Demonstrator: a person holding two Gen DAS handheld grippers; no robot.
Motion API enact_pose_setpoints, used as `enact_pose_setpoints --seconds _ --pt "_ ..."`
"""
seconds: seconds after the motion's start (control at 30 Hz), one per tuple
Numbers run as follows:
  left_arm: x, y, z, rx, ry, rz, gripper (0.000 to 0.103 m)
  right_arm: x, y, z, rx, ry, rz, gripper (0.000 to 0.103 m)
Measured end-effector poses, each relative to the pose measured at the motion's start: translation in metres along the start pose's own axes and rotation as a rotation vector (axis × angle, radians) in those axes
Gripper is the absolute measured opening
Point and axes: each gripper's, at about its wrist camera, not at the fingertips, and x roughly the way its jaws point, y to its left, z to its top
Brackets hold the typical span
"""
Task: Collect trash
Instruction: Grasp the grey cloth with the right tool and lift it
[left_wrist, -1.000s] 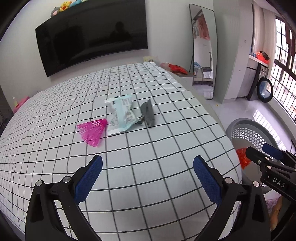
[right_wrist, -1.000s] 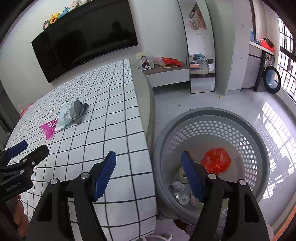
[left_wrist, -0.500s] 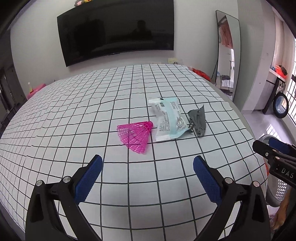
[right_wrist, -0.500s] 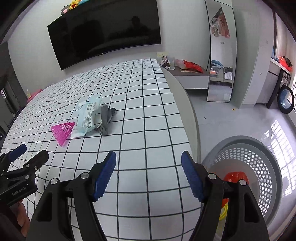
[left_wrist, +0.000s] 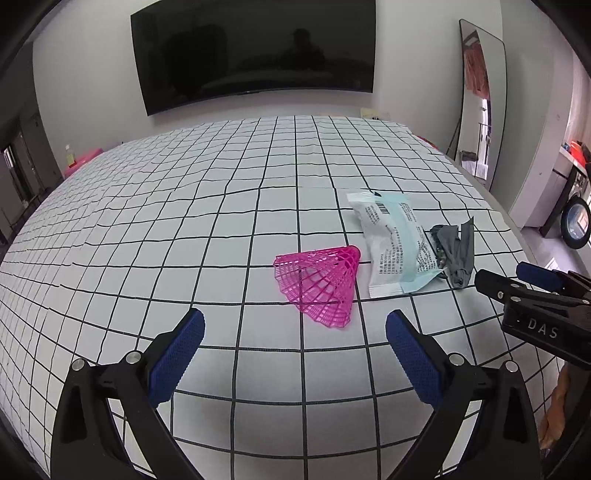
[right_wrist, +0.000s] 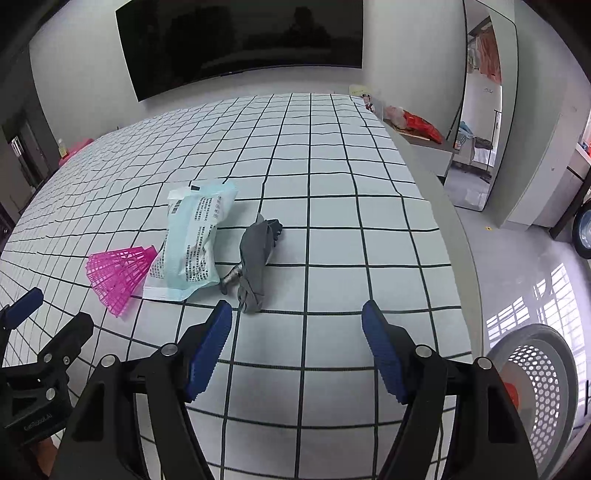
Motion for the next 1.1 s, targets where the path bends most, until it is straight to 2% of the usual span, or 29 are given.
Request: enact_pose_setpoints --seconds 0.33,0.53,0.6,0.67,0.73,1.1 --pt "0.010 0.000 -0.002 -0.004 0.013 -0.013 0.096 0.022 0.009 0.011 -0.008 0.011 -0.023 0.067" --pt "0.013 -0.002 -0.002 -0.007 0.021 -0.025 0.096 0.028 0.016 0.012 -0.042 0.024 -0.027 0.049" --pt "0.012 -0.002 -0.002 -0.012 0.020 -0.029 0.096 0.029 0.019 0.012 -0.059 0.025 -0.025 0.041" --pt "0.011 -0.002 -0.002 -0.011 0.018 -0.027 0.097 0.028 0.022 0.012 -0.071 0.026 -0.015 0.025" --pt "0.010 -0.003 -0.001 -0.009 0.015 -0.025 0.097 0.026 0.022 0.011 -0.073 0.023 -0.006 0.018" --pt "-0.004 -0.024 0.007 0.016 -0.004 -0.049 0.097 -0.004 -0.001 -0.001 -0.003 -0.024 0.033 0.016"
